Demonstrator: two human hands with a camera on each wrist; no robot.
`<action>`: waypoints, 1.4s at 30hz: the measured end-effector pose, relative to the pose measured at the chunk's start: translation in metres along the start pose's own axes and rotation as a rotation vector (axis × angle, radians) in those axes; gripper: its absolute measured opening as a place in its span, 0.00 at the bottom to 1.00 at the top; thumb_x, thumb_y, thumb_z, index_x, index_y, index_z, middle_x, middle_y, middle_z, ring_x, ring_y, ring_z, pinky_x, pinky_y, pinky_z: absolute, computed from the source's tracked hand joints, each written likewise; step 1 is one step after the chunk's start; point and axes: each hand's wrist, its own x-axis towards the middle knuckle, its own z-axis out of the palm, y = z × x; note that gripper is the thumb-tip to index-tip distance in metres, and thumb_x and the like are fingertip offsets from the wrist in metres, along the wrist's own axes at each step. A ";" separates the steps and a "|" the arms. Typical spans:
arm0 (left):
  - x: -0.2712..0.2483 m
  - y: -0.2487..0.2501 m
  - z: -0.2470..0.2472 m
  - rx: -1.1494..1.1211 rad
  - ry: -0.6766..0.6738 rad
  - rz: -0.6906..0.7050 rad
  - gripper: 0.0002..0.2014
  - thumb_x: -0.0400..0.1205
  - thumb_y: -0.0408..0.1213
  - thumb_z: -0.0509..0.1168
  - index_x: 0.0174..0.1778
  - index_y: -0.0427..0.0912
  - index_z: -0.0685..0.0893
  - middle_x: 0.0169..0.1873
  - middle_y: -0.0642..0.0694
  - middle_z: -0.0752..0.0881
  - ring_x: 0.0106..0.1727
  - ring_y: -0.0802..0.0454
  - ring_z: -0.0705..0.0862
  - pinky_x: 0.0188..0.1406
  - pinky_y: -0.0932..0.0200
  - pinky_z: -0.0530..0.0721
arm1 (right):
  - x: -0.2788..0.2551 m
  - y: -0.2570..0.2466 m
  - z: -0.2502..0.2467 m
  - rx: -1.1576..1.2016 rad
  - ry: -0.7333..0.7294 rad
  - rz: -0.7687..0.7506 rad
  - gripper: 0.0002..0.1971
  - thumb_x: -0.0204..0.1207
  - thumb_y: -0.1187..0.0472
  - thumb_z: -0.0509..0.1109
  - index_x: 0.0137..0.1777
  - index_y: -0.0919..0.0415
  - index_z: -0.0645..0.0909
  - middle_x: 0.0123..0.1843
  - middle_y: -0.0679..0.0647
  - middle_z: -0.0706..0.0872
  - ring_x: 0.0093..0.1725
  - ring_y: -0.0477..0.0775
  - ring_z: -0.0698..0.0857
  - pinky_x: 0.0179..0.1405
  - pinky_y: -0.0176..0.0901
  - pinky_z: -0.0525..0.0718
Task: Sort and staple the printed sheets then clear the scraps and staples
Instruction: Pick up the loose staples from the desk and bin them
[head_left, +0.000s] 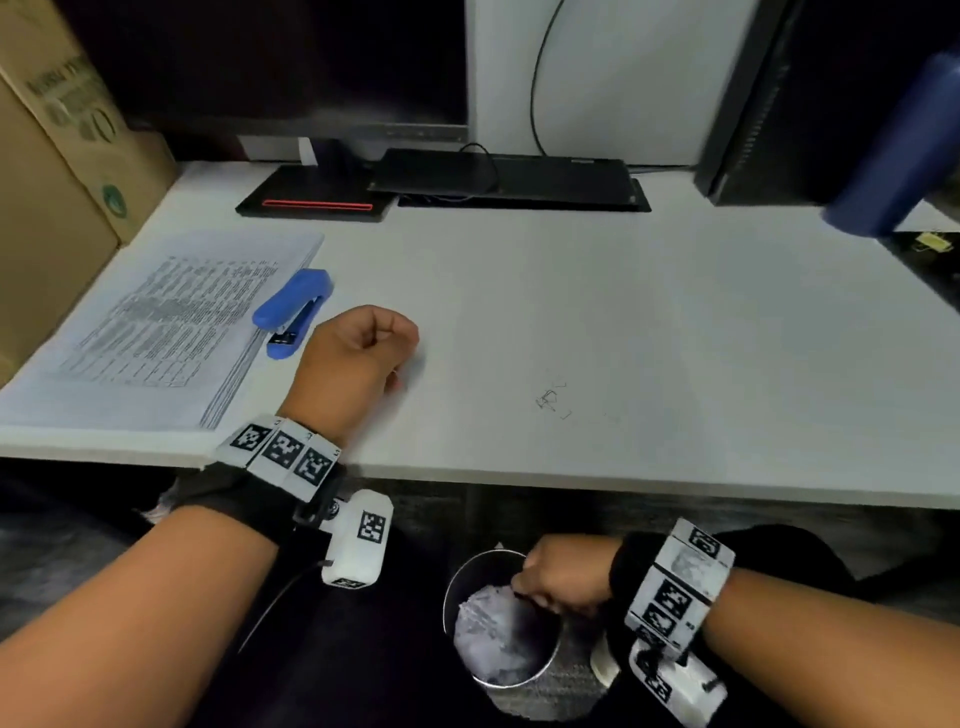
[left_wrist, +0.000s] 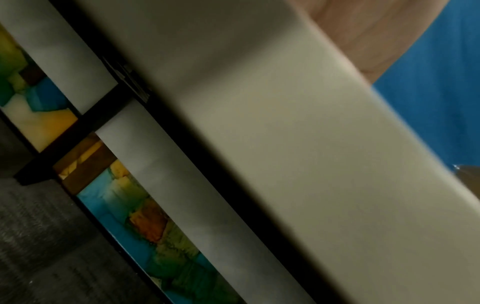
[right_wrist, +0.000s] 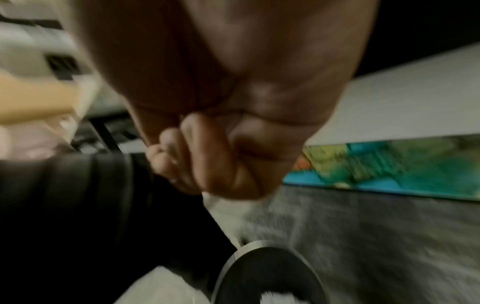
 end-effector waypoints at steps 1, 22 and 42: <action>0.000 -0.001 0.000 0.022 -0.002 0.009 0.09 0.83 0.27 0.67 0.42 0.42 0.88 0.28 0.49 0.84 0.25 0.53 0.79 0.30 0.60 0.80 | 0.021 0.003 0.005 0.003 0.015 0.033 0.22 0.87 0.49 0.56 0.43 0.63 0.83 0.29 0.52 0.78 0.20 0.44 0.75 0.22 0.32 0.74; 0.009 -0.010 0.008 0.114 0.007 0.035 0.11 0.80 0.29 0.68 0.36 0.49 0.86 0.26 0.50 0.79 0.25 0.61 0.73 0.29 0.75 0.74 | 0.160 0.001 0.029 -0.048 0.021 0.106 0.18 0.79 0.46 0.69 0.60 0.59 0.86 0.51 0.49 0.87 0.62 0.56 0.85 0.55 0.38 0.80; 0.015 0.007 0.020 0.581 -0.315 0.010 0.08 0.84 0.36 0.65 0.53 0.54 0.85 0.46 0.58 0.86 0.48 0.59 0.85 0.53 0.59 0.82 | -0.079 -0.009 -0.025 0.422 0.007 -0.248 0.07 0.83 0.60 0.67 0.46 0.53 0.86 0.50 0.54 0.90 0.50 0.49 0.90 0.58 0.43 0.88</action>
